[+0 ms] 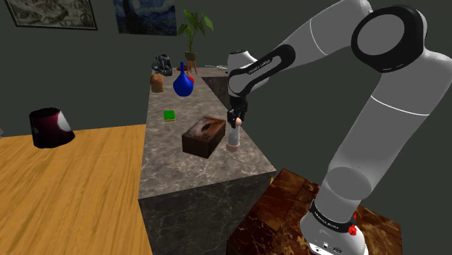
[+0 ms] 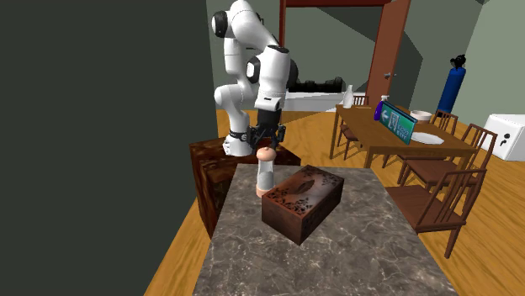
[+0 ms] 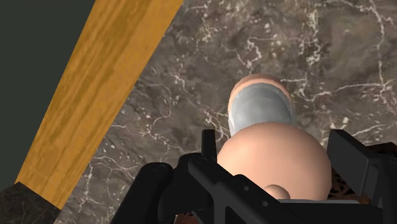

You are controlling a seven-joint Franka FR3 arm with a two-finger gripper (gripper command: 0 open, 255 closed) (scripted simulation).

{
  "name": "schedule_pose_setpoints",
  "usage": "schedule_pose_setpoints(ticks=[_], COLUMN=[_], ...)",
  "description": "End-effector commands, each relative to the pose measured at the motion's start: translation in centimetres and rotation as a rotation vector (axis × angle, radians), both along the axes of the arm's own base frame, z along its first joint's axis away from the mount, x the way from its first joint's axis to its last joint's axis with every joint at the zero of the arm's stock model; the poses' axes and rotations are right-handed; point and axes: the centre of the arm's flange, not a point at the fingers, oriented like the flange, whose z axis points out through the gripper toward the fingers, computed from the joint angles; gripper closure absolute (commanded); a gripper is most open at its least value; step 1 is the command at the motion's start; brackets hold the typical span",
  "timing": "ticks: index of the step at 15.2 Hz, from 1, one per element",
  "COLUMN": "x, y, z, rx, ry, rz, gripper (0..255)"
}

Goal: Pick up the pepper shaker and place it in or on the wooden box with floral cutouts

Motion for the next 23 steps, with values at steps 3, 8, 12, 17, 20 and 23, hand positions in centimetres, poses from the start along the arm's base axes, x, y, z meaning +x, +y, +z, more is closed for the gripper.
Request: schedule_pose_setpoints(ticks=[3, 8, 12, 17, 20, 23], x=[0.0, 0.0, 0.0, 0.0, 0.0, 0.0], y=[0.0, 0.0, 0.0, 0.0, 0.0, 0.0], z=[-0.1, 2.6, 4.7, 7.3, 8.9, 10.5], rx=[0.0, 0.0, 0.0, 0.0, 0.0, 0.0], ry=[0.001, 0.001, 0.001, 0.001, 0.001, 0.001], rz=[0.0, 0.0, 0.0, 0.0, 0.0, 0.0], gripper=[255, 255, 255, 255, 255, 255])
